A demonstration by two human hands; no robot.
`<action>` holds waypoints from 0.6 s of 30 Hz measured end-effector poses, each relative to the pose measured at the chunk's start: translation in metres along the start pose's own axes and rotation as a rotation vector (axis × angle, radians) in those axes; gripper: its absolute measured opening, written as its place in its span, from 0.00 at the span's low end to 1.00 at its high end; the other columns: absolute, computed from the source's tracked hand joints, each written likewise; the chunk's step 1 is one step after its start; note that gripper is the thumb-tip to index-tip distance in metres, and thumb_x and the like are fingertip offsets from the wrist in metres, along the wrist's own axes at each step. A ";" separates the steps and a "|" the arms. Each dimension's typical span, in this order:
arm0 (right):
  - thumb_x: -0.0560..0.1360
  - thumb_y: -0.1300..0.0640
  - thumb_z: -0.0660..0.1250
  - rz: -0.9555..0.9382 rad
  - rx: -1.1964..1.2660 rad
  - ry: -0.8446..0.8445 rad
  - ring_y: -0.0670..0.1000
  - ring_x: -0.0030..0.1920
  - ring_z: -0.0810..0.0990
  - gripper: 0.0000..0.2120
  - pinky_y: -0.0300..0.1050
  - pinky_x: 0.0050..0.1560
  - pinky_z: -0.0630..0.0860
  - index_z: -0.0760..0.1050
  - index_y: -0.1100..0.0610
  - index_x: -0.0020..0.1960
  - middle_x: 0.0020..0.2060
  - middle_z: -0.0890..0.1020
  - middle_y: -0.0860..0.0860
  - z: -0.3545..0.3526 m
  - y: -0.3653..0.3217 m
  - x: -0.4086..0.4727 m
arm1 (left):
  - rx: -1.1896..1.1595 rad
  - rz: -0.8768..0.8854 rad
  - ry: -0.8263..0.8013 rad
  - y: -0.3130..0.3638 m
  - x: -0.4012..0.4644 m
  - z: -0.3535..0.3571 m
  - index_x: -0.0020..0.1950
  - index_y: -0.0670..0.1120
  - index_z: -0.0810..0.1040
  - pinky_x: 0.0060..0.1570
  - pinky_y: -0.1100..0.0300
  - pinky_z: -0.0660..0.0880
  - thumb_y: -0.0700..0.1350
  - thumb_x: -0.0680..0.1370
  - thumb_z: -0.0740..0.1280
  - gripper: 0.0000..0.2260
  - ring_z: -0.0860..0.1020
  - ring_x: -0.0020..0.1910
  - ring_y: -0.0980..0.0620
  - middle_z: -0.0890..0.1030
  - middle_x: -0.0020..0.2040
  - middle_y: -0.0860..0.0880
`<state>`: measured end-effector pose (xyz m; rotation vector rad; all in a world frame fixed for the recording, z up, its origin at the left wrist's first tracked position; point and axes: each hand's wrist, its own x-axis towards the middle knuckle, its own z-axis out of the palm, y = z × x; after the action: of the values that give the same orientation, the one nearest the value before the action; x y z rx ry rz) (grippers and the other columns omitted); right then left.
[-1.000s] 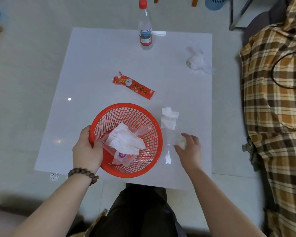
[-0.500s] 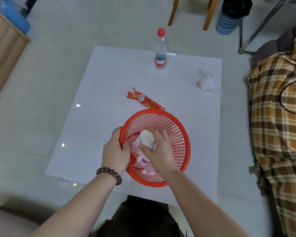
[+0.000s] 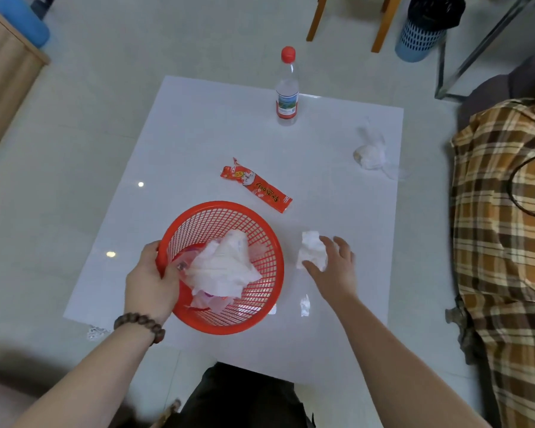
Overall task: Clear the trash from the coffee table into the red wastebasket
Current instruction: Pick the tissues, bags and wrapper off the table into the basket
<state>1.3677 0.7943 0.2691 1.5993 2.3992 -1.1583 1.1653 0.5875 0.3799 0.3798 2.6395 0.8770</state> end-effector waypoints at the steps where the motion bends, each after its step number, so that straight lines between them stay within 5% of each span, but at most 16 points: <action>1: 0.72 0.47 0.70 0.003 -0.092 -0.069 0.55 0.74 0.54 0.34 0.52 0.70 0.64 0.59 0.49 0.73 0.75 0.56 0.51 0.007 0.010 0.011 | -0.003 -0.001 0.012 -0.002 0.002 0.000 0.59 0.47 0.73 0.39 0.56 0.71 0.44 0.74 0.62 0.13 0.75 0.40 0.47 0.77 0.43 0.51; 5: 0.72 0.49 0.70 -0.085 -0.338 -0.244 0.55 0.76 0.47 0.39 0.53 0.73 0.58 0.50 0.44 0.75 0.77 0.48 0.49 0.042 0.030 0.050 | 0.019 -0.016 0.042 -0.013 0.007 0.002 0.60 0.48 0.72 0.37 0.56 0.72 0.41 0.75 0.61 0.13 0.76 0.39 0.48 0.77 0.42 0.52; 9: 0.73 0.61 0.66 -0.111 -0.422 -0.162 0.55 0.70 0.61 0.26 0.47 0.63 0.66 0.66 0.49 0.69 0.70 0.66 0.50 0.067 0.039 0.062 | 0.054 -0.028 0.059 -0.025 0.011 0.002 0.60 0.49 0.72 0.32 0.63 0.69 0.38 0.76 0.61 0.14 0.74 0.37 0.59 0.76 0.43 0.52; 13: 0.73 0.65 0.63 -0.105 -0.278 -0.055 0.56 0.59 0.71 0.16 0.44 0.49 0.69 0.75 0.55 0.59 0.57 0.77 0.52 0.066 0.030 0.058 | 0.047 -0.054 0.074 -0.029 0.010 0.002 0.61 0.48 0.71 0.33 0.63 0.70 0.40 0.76 0.61 0.13 0.75 0.37 0.56 0.76 0.44 0.53; 18: 0.75 0.59 0.66 -0.219 0.112 0.091 0.53 0.58 0.75 0.15 0.48 0.56 0.75 0.76 0.55 0.61 0.58 0.79 0.52 0.032 -0.049 0.033 | -0.007 -0.105 0.115 -0.017 0.005 0.001 0.59 0.49 0.72 0.37 0.58 0.72 0.43 0.76 0.61 0.12 0.75 0.37 0.49 0.76 0.42 0.52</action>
<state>1.3007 0.7915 0.2597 1.4780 2.6686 -1.3028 1.1586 0.5768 0.3676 0.1924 2.7314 0.8993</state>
